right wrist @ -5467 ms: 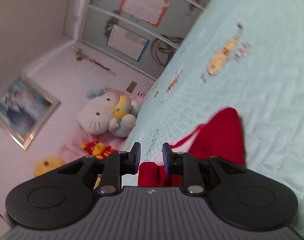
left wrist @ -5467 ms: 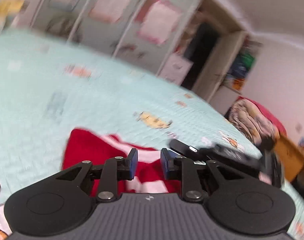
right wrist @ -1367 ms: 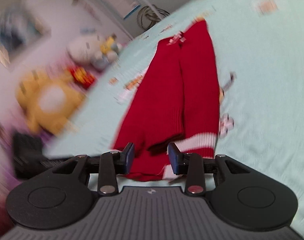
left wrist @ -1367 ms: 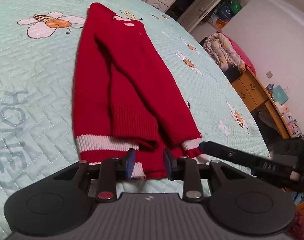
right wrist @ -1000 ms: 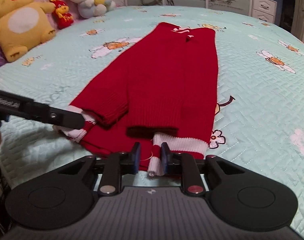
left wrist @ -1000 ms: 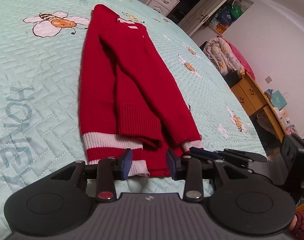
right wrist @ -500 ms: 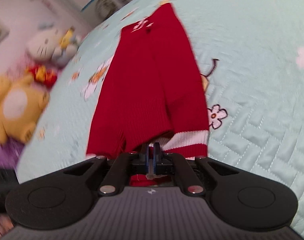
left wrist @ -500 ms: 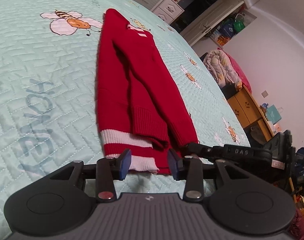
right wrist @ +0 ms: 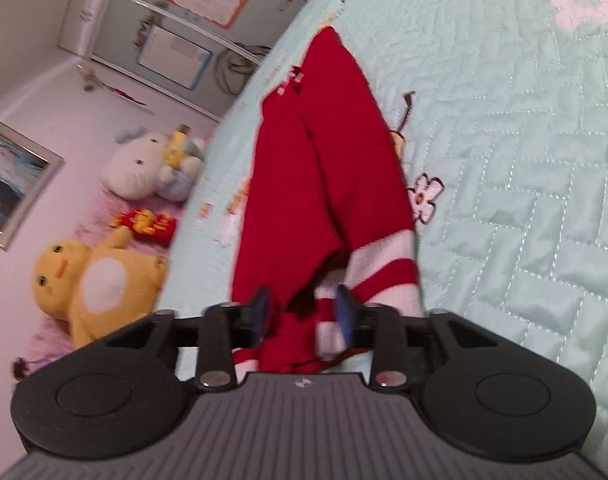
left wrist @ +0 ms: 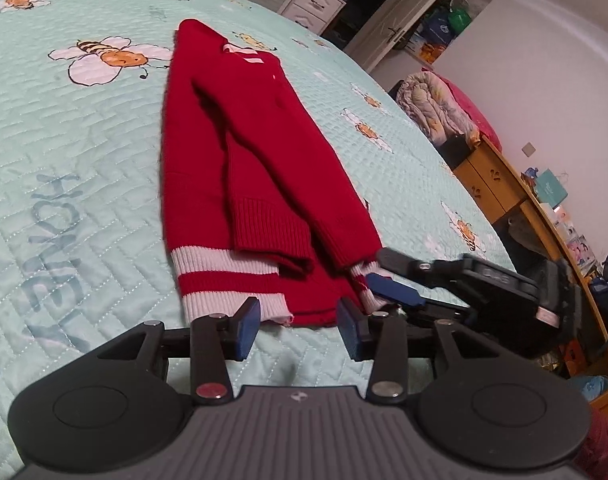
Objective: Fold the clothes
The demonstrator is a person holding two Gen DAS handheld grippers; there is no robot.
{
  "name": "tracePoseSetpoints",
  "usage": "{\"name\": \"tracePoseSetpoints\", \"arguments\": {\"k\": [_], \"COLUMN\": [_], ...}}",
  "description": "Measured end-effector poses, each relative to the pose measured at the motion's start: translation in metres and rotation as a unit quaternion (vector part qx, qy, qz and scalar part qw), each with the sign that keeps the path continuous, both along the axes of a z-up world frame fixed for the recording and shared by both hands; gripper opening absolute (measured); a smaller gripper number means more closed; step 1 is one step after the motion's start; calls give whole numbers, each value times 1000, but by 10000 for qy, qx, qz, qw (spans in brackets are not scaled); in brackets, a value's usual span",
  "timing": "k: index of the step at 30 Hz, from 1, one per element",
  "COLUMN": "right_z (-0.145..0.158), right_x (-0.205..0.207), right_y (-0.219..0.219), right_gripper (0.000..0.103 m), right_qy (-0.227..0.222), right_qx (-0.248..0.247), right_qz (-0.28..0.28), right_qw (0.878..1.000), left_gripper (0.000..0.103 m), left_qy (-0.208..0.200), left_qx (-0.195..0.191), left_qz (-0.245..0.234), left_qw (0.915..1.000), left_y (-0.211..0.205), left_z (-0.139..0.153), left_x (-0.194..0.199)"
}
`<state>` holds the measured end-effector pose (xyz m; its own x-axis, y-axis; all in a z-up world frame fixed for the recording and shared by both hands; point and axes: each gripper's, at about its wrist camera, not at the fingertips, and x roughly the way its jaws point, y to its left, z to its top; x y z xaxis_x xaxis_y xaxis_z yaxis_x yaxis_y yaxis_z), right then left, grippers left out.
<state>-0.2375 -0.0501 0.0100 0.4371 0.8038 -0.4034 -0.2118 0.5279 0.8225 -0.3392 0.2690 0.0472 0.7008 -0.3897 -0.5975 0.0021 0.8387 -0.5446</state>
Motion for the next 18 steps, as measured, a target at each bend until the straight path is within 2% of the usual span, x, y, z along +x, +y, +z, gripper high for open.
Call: {"name": "tracePoseSetpoints", "arguments": {"k": [4,7,10,12,14,18], "right_z": [8,8,2,-3,-6,-3], "right_x": [-3,-2,2,6,9,9], "right_y": [-6,-5,2,5,7,11], "right_gripper": [41,39,30,23,21,22], "right_qy": [-139,-170,-79,-61,-33,-115], "right_qx": [54,88,-206,-177,-133,-251], "right_qz": [193,303,353,334,285,347], "right_qw": [9997,9994,9991,9993,9995,9990], "left_gripper": [44,42,38,36,35,35], "left_qy": [43,-32,38,67,50,-99], "left_qx": [19,-148,110,219,351,924], "left_qz": [270,520,499,423,295,-70], "left_qw": [9996,9985,9987,9988,9989,9956], "left_y": [6,17,15,11,3,-20], "left_z": [1,4,6,4,4,6], "left_x": [-3,-8,-6,-3,1,5]}}
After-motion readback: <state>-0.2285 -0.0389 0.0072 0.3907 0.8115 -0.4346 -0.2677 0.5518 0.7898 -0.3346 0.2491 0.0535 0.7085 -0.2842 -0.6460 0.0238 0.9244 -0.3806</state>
